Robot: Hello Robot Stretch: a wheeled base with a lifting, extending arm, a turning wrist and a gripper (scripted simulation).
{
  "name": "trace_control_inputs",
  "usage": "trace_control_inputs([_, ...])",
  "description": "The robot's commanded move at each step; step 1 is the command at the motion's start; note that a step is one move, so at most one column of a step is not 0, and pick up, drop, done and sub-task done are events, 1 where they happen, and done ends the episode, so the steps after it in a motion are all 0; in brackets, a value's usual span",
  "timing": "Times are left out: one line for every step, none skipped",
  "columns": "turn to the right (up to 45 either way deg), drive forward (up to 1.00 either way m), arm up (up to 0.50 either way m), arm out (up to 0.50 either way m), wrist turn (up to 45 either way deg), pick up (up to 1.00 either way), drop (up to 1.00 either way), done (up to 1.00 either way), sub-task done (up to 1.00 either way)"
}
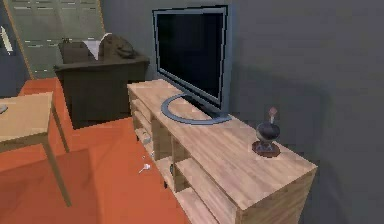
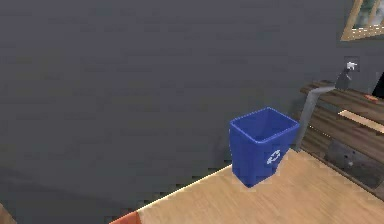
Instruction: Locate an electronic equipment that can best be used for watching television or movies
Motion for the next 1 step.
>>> trace_control_inputs([0.0, 0.0, 0.0, 0.0, 0.0, 0.0, 0.0, 1.0, 0.0])
